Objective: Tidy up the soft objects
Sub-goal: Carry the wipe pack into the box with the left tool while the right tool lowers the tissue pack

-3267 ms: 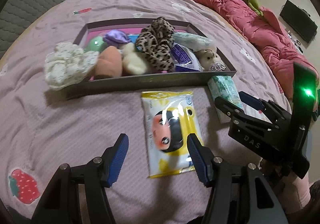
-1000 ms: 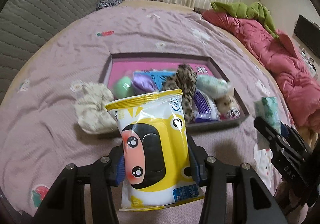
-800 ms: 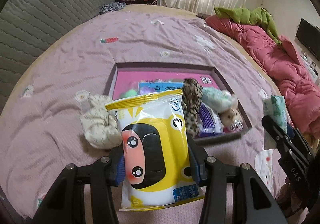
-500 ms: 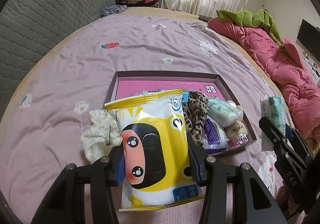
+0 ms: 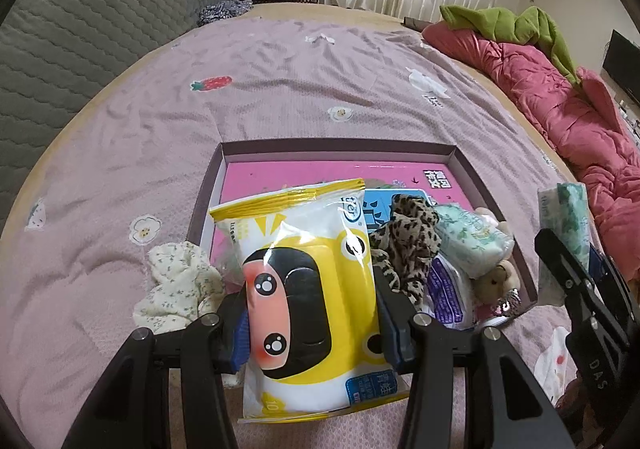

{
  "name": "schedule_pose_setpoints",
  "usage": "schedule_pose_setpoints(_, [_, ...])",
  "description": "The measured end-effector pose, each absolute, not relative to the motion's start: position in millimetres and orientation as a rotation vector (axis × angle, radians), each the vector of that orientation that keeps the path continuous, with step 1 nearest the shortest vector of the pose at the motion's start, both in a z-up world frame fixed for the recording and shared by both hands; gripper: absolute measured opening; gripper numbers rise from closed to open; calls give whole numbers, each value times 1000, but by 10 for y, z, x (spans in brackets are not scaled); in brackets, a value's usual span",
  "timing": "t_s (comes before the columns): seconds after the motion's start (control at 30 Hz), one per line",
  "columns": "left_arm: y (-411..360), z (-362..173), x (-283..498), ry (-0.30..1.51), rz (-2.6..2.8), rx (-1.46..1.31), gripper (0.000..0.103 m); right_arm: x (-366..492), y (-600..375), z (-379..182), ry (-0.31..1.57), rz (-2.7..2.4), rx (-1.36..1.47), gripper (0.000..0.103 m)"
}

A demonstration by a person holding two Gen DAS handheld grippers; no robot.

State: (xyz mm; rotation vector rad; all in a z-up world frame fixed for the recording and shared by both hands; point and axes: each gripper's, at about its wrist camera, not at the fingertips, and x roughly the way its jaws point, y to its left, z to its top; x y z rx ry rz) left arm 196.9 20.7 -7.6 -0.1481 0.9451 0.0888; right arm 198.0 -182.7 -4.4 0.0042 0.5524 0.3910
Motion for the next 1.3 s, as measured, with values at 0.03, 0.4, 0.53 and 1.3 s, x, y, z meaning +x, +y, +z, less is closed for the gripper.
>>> schedule_pose_setpoints(0.03, [208,-95,1980,946,91,-147,50,1992,-1821,-55,552,389,1,48])
schedule_pose_setpoints(0.4, [186,-289,2025,979,102,-146,51,2102,-1806,-159,556,388,4,48])
schedule_pose_setpoints(0.53, [193,-301,2035,981,106,-148,51,2136,-1800,-205,571,399,10,49])
schedule_pose_setpoints(1.3, [243,-286,1958,956,124,-162,58,2061,-1752,-374,599,399,-30,71])
